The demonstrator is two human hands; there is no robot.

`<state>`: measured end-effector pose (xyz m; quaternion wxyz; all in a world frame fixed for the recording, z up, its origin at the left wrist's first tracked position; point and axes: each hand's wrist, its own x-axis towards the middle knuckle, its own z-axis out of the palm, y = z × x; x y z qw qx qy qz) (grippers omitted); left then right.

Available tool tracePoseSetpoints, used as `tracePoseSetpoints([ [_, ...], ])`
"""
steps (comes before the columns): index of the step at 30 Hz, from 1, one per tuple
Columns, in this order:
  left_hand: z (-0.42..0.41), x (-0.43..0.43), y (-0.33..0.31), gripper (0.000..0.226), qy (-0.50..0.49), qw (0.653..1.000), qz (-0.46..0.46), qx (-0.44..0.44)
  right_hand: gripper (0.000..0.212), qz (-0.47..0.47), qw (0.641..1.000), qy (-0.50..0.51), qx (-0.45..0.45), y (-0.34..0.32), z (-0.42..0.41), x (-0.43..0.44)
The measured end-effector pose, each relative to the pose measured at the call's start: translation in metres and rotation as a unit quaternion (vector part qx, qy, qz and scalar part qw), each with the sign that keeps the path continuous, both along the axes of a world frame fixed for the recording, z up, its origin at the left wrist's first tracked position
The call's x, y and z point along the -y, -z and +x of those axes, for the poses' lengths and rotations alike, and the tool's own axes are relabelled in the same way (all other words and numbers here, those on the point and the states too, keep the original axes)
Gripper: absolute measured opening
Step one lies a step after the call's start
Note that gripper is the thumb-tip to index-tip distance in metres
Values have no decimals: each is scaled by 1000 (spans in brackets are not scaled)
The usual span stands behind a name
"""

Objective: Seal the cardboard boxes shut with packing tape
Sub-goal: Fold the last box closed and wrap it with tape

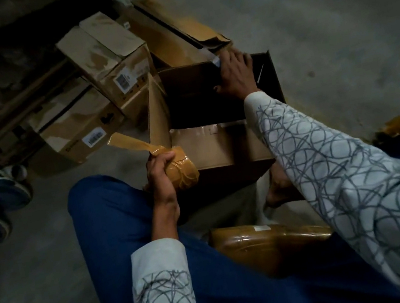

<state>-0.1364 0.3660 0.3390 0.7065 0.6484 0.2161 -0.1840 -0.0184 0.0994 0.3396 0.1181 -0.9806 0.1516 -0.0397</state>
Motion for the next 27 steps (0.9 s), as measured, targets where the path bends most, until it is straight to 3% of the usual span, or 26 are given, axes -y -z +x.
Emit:
tracePoseSetpoints([
  [7,1,5,2,74,0,1000,15,17,45,49,998,-30,-7,49,-48,-15],
  [10,-6,11,2,53,123,978,131,104,37,109,994,-18,-3,64,-60,-21],
  [12,-10,15,4,52,211,943,221,134,40,162,986,-6,-38,62,-60,-22],
  [14,-12,18,5,56,240,926,258,136,47,180,981,-12,-70,62,-62,-20],
  [17,-15,22,8,58,282,900,297,150,67,160,983,-27,-82,67,-69,-17],
  [19,-20,25,9,72,310,882,325,141,73,143,986,-28,-76,70,-74,-22],
  [23,-20,19,1,80,231,925,288,87,78,114,992,-34,-42,76,-84,-41],
  [27,-16,10,-5,65,133,955,233,126,64,70,997,-30,32,83,-101,-43],
])
